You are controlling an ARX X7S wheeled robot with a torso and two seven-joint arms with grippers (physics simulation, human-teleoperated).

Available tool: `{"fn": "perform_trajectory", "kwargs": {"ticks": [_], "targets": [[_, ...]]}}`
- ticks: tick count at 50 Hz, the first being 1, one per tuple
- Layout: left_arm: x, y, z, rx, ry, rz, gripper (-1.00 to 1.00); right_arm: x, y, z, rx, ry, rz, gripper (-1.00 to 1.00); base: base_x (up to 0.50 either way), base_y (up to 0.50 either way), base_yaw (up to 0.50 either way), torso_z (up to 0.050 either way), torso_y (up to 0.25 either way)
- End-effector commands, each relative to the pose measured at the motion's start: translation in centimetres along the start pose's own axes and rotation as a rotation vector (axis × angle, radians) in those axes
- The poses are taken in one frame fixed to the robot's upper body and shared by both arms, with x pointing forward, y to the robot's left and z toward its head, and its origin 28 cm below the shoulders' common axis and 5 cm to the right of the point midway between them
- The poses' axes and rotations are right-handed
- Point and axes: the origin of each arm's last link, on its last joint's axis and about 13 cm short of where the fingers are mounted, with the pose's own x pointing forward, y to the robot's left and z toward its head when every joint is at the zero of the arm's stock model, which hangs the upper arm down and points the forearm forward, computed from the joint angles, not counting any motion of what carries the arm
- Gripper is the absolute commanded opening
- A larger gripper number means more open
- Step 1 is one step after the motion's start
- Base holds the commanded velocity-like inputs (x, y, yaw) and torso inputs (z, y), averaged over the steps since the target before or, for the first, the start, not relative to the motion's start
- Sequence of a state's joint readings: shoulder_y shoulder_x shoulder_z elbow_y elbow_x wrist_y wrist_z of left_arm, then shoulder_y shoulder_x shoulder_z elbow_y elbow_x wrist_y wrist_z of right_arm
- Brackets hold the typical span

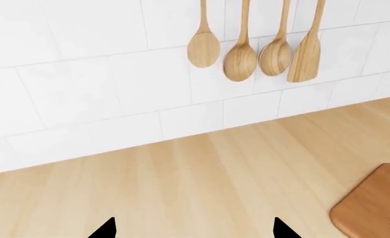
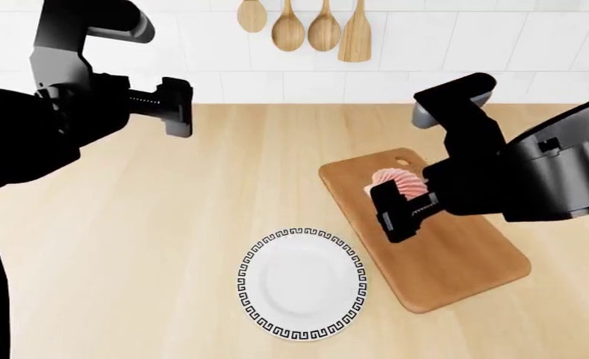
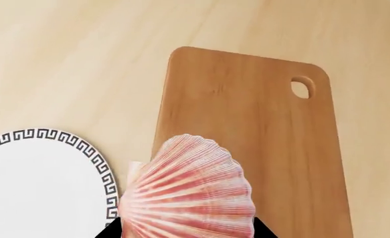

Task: Pick the scallop from the plate and place it on the cutting board. Then pick the condiment bottle from the cabinet and place it next to the cutting board.

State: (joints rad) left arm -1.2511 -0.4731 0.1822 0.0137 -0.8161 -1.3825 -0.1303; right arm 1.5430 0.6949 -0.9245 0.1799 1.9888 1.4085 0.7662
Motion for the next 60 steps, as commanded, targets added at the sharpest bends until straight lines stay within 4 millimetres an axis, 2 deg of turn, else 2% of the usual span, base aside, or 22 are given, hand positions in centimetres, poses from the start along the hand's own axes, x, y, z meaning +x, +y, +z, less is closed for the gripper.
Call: {"fn": "perform_trajectory", "kwargs": {"ticks": [1, 21, 34, 35, 54, 60], "targets": [[0.0, 0.0, 0.0, 0.002, 0.001, 0.0, 1.0, 0.8, -0.9, -0.7, 0.019, 0.029, -0.038, -1.0, 0.0, 0.0, 0.0, 0.0, 0.0], [0.1, -0.2, -0.3, 0.0, 0.004, -0.005, 1.0, 3.2, -1.7, -1.4, 0.046, 0.057, -0.062, -1.0, 0.0, 0.0, 0.0, 0.0, 0.0], [0.2, -0.3, -0.4, 0.001, 0.007, -0.007, 1.0, 3.6, -1.9, -1.6, 0.057, 0.065, -0.072, -1.0, 0.0, 0.0, 0.0, 0.0, 0.0], [0.2, -0.3, -0.4, 0.001, 0.007, -0.007, 1.0, 3.6, -1.9, -1.6, 0.057, 0.065, -0.072, 1.0, 0.0, 0.0, 0.0, 0.0, 0.0], [0.2, -0.3, -0.5, -0.003, 0.009, -0.008, 1.0, 3.4, -1.8, -1.5, 0.056, 0.055, -0.076, 1.0, 0.0, 0.0, 0.0, 0.0, 0.0], [-0.2, -0.4, -0.1, -0.017, -0.019, -0.012, 1.0, 2.2, -1.9, -0.7, 0.072, -0.06, -0.076, 1.0, 0.0, 0.0, 0.0, 0.0, 0.0]]}}
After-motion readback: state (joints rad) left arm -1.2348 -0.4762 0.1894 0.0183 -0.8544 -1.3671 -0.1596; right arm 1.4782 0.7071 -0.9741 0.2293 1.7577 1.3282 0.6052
